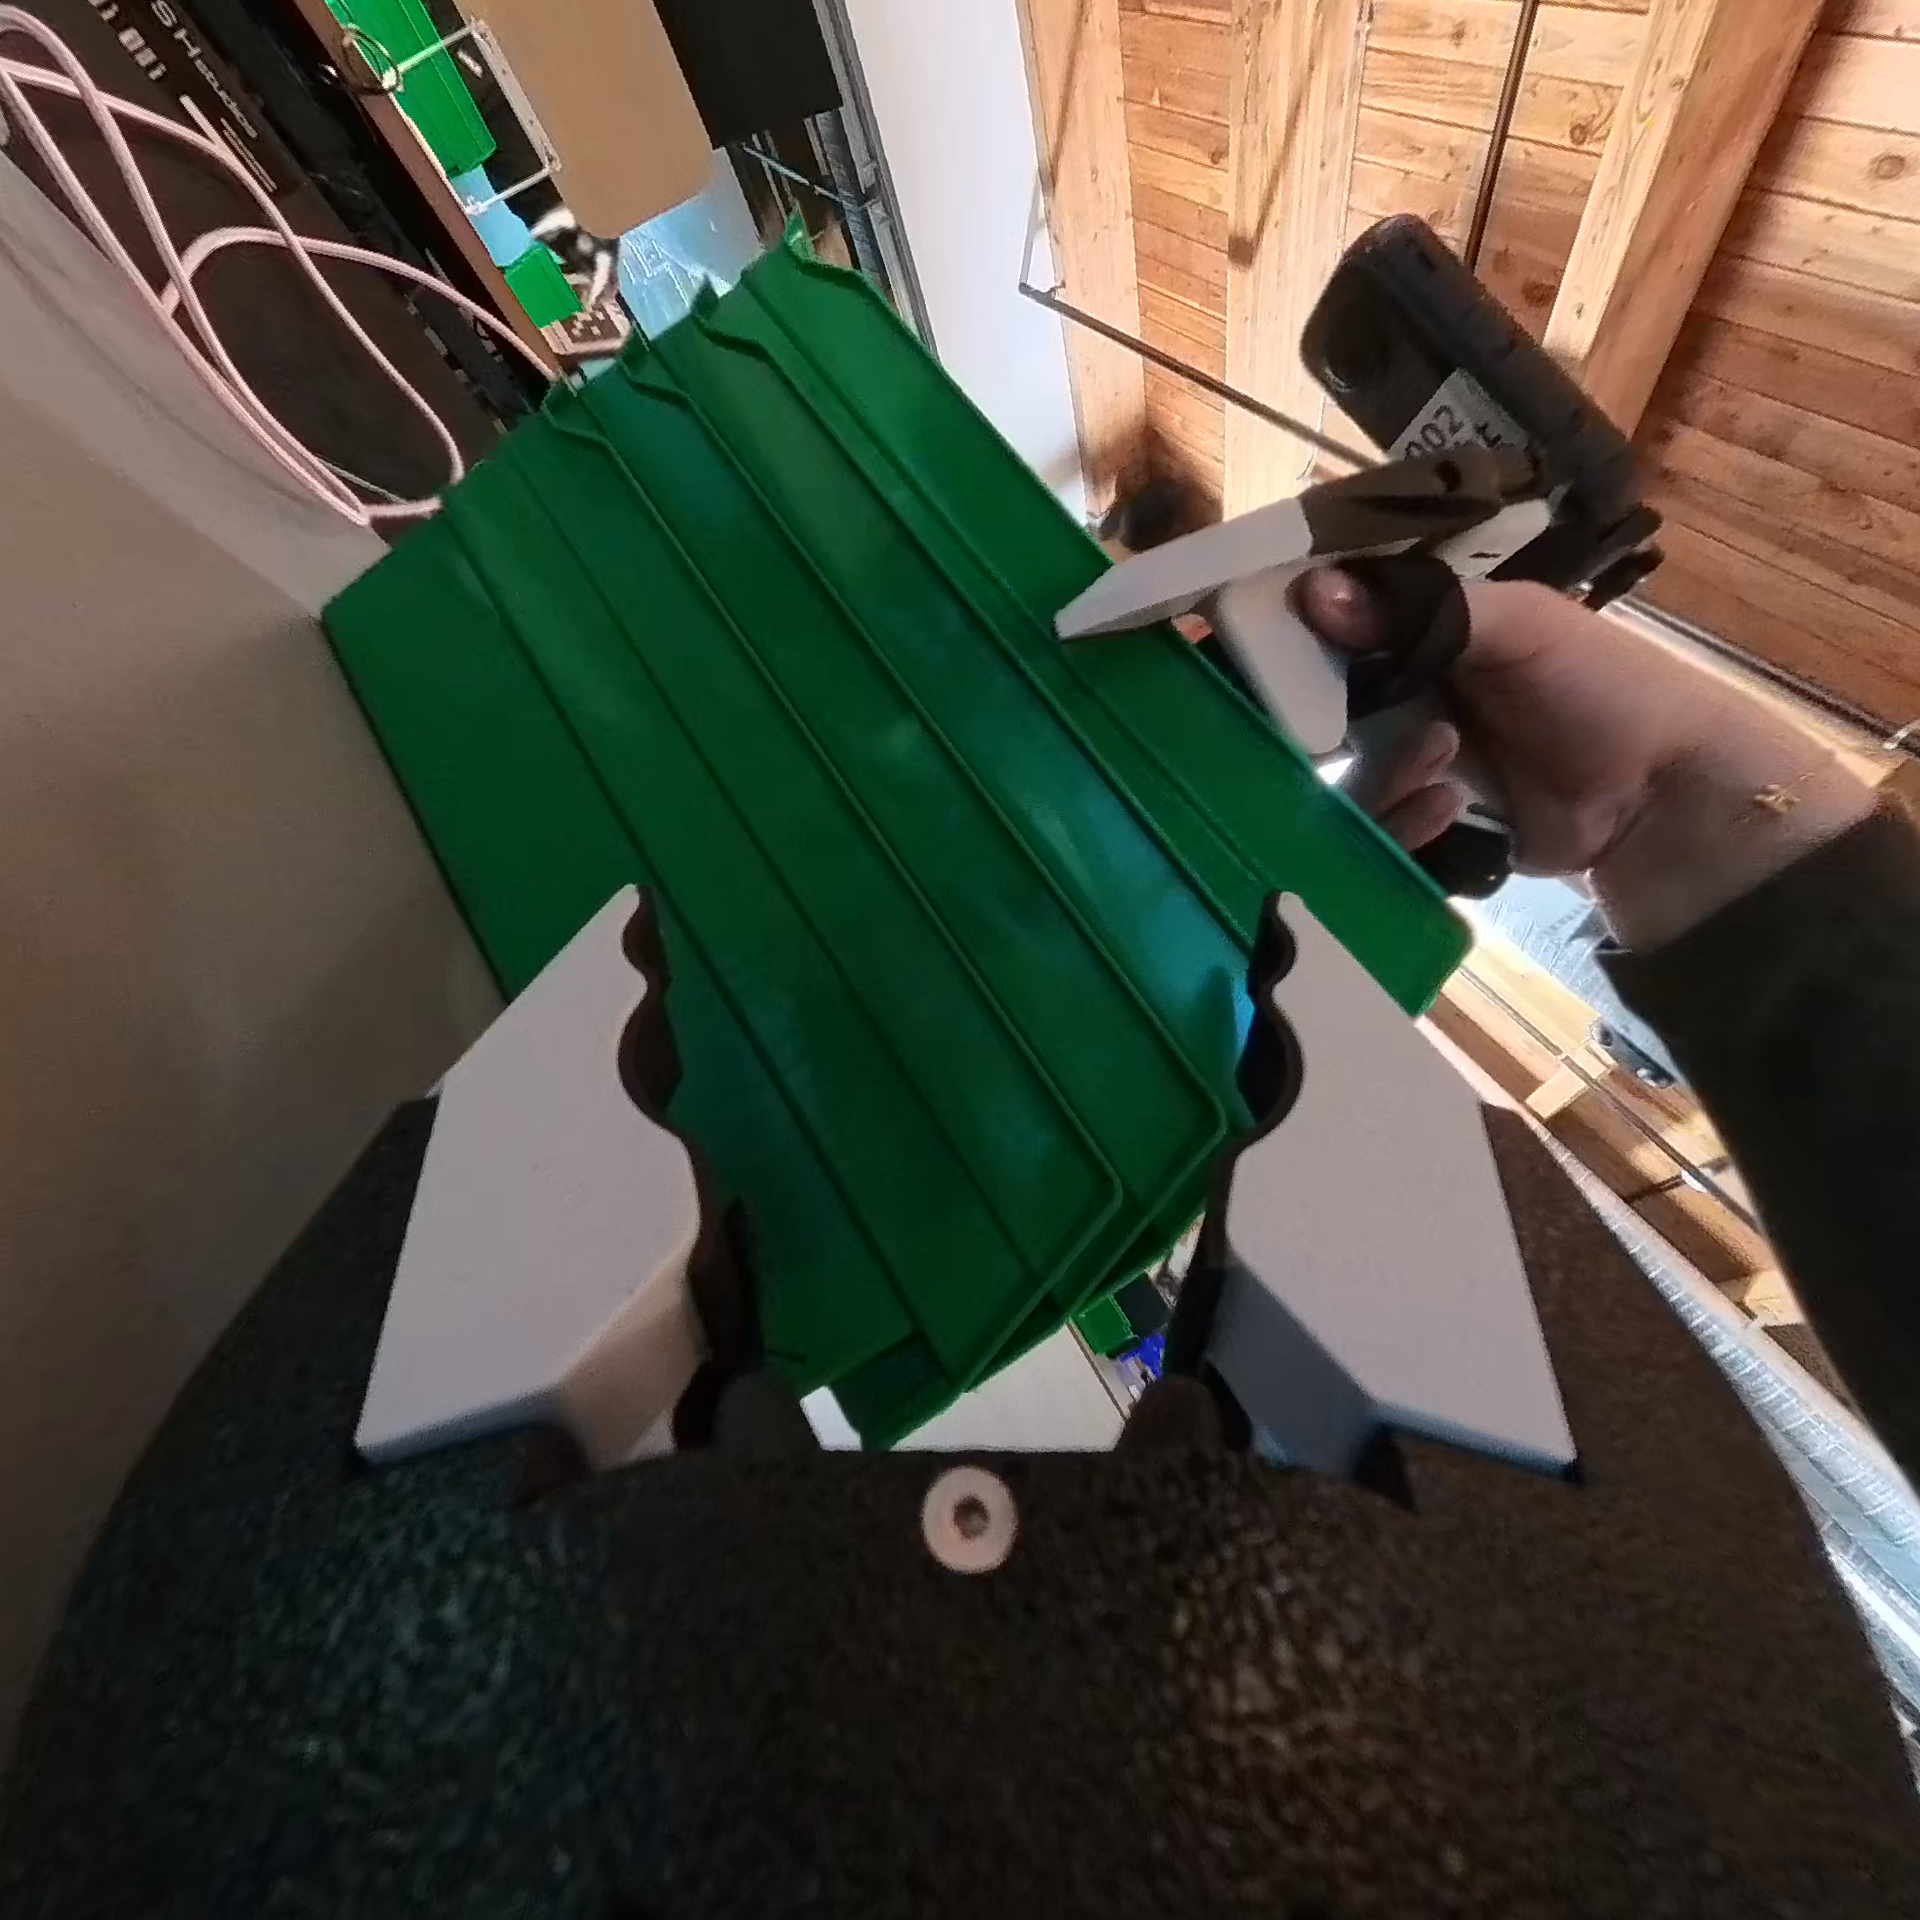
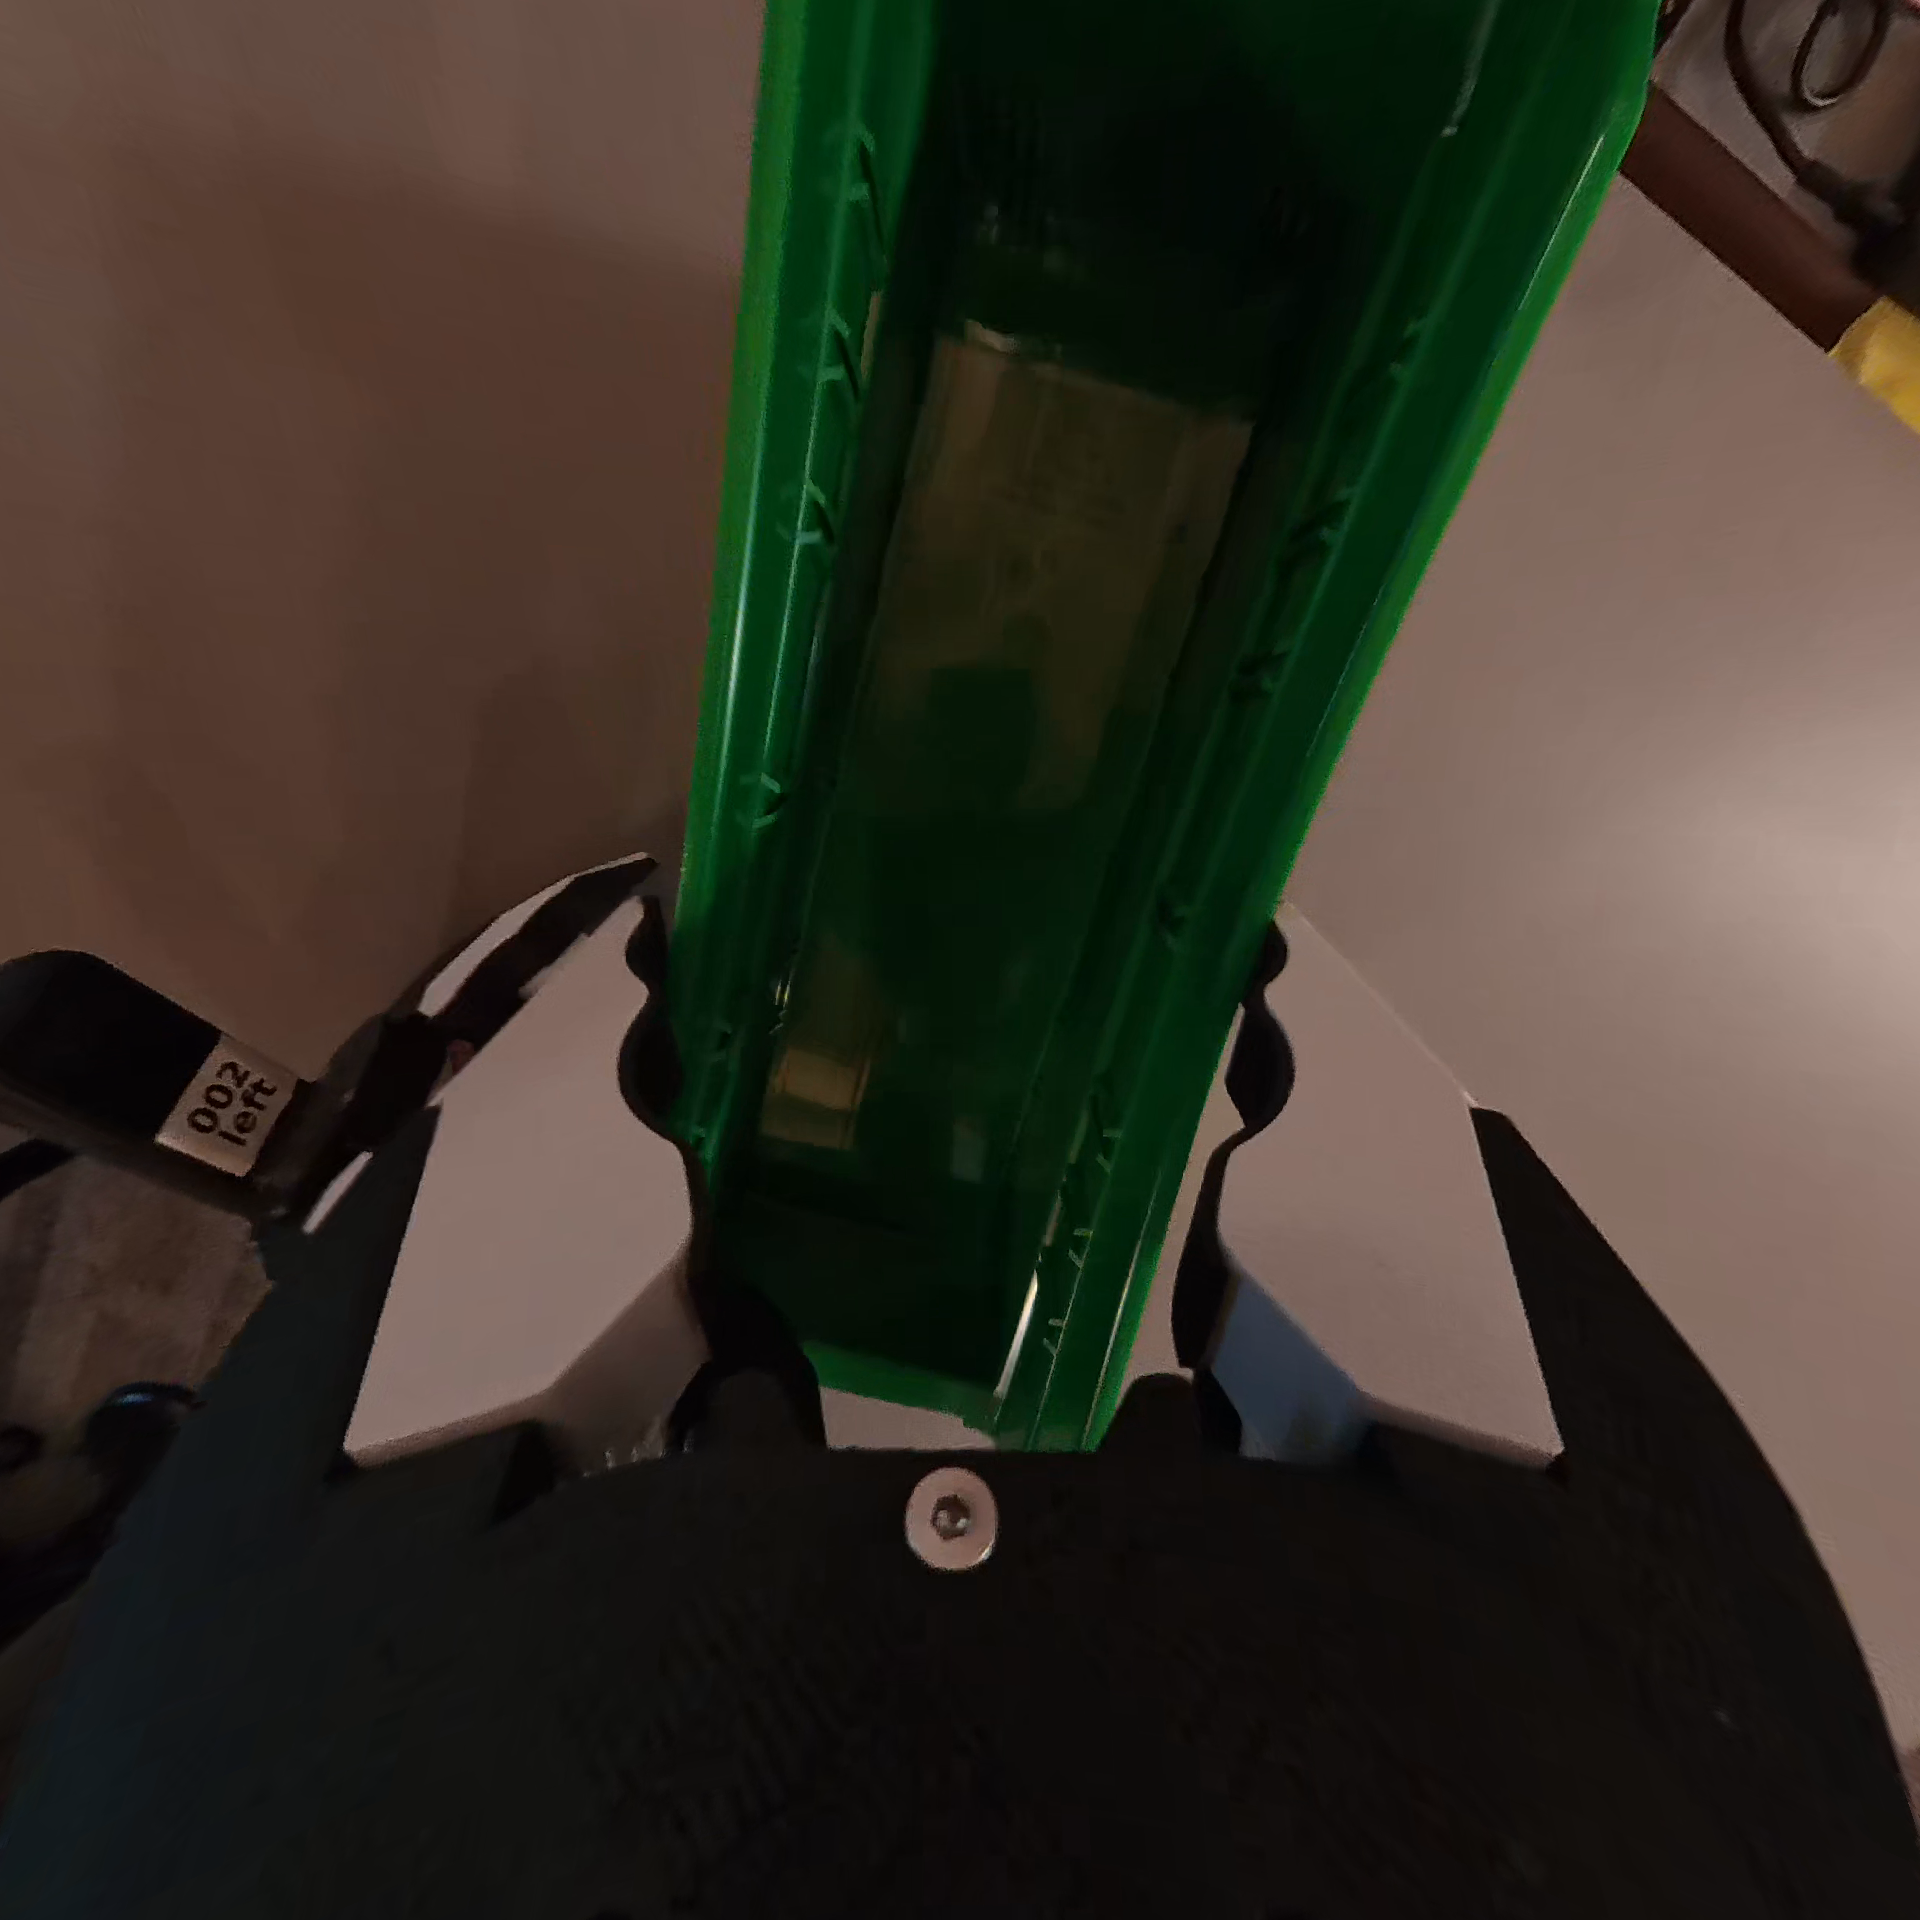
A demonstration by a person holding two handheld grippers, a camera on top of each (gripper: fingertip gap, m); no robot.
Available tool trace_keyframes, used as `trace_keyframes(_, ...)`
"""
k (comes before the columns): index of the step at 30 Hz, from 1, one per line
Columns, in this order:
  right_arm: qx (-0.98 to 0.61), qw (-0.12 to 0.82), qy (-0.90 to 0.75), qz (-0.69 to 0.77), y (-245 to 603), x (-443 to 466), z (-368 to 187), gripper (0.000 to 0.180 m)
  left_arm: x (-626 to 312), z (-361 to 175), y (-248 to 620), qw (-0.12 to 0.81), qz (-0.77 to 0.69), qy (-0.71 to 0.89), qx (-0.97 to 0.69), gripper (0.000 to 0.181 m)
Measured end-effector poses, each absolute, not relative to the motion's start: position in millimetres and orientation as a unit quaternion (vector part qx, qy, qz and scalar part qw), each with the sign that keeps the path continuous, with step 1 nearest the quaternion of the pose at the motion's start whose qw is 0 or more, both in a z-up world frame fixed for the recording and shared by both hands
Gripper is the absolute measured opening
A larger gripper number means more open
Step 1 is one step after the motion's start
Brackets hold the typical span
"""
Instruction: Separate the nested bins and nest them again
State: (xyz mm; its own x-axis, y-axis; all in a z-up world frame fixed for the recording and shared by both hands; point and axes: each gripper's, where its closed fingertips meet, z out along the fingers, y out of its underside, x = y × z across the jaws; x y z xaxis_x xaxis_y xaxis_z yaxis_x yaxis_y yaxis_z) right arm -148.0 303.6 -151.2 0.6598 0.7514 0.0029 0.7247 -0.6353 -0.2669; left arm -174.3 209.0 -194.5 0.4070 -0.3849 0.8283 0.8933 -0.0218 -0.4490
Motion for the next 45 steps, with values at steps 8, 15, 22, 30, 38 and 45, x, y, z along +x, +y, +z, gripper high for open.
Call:
trace_keyframes(8,-0.893,0.17,-0.395,0.132,310.4,-150.8,-90.3,0.103,-175.1,-195.1,209.2,0.656,-0.485,-0.245,-0.524,0.109)
trace_keyframes(15,-0.881,0.251,-0.368,0.161,334.3,-70.0,-15.4,0.103,-180.6,-190.6,204.8,0.672,-0.473,-0.245,-0.515,0.107)
trace_keyframes(22,-0.903,0.284,-0.298,0.123,382.9,95.7,-41.1,0.103,-188.3,-184.1,199.3,0.7,-0.439,-0.242,-0.508,0.105)
trace_keyframes(30,-0.938,0.241,-0.214,0.126,426.8,246.3,-161.9,0.104,-189.7,-180.1,195.9,0.717,-0.417,-0.234,-0.507,0.104)
trace_keyframes(38,-0.948,0.244,-0.195,0.063,468.6,341.9,-218.6,0.107,-190.9,-180.2,194.7,0.726,-0.391,-0.229,-0.517,0.107)
trace_keyframes(45,-0.949,0.262,-0.16,0.068,474.5,372.2,-239.9,0.134,-192.4,-181.5,192.3,0.729,-0.383,-0.232,-0.518,0.112)
